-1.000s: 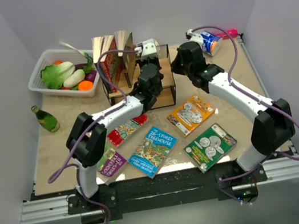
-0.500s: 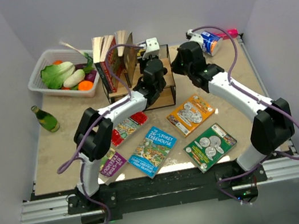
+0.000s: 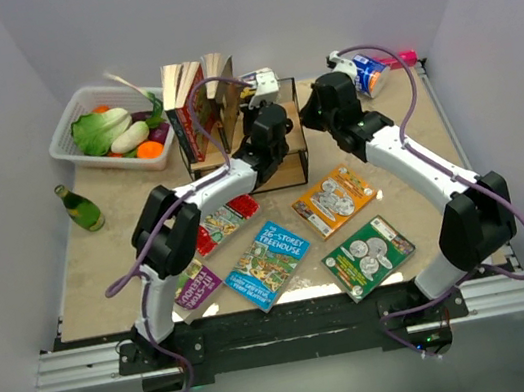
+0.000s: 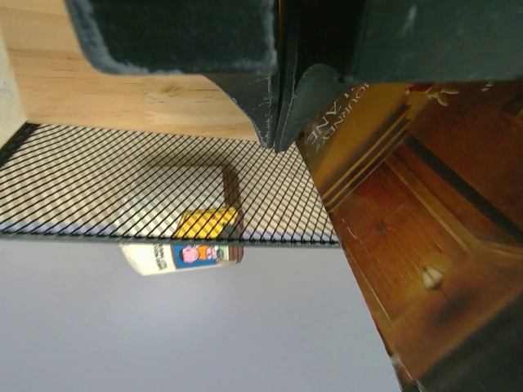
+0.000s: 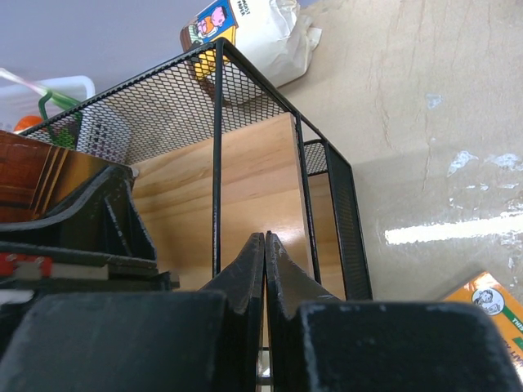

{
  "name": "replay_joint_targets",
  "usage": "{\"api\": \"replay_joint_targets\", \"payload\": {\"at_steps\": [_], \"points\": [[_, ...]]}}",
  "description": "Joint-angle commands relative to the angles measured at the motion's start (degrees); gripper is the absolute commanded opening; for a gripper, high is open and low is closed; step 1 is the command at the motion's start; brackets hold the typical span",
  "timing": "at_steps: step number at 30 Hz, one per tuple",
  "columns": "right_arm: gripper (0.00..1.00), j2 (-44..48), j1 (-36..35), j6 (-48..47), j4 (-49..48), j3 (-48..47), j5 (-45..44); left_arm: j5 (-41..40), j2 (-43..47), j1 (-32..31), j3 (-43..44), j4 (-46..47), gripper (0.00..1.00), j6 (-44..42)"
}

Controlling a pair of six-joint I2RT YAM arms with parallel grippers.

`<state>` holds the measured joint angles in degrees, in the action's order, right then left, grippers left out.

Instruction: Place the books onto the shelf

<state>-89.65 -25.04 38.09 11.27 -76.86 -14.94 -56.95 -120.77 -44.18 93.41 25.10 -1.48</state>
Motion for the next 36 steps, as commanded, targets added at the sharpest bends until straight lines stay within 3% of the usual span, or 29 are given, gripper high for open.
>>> {"api": "replay_joint_targets", "payload": {"at_steps": [1,22,36], "points": [[0.0,-0.2,0.0,1.0,-2.5,-1.0,1.5,-0.1,-0.8,1.9,1.2,-3.0,0.0,4.3],[0.0,-0.2,0.1,1.2,-2.8,0.0,1.6,-4.4,1.5,5.9,-3.4,-5.2,0.0,5.5],[0.0,0.0,0.3,1.4,-3.0,0.4,1.8,-2.9,7.0,7.4,-9.9,-5.8,0.0,5.5]]}}
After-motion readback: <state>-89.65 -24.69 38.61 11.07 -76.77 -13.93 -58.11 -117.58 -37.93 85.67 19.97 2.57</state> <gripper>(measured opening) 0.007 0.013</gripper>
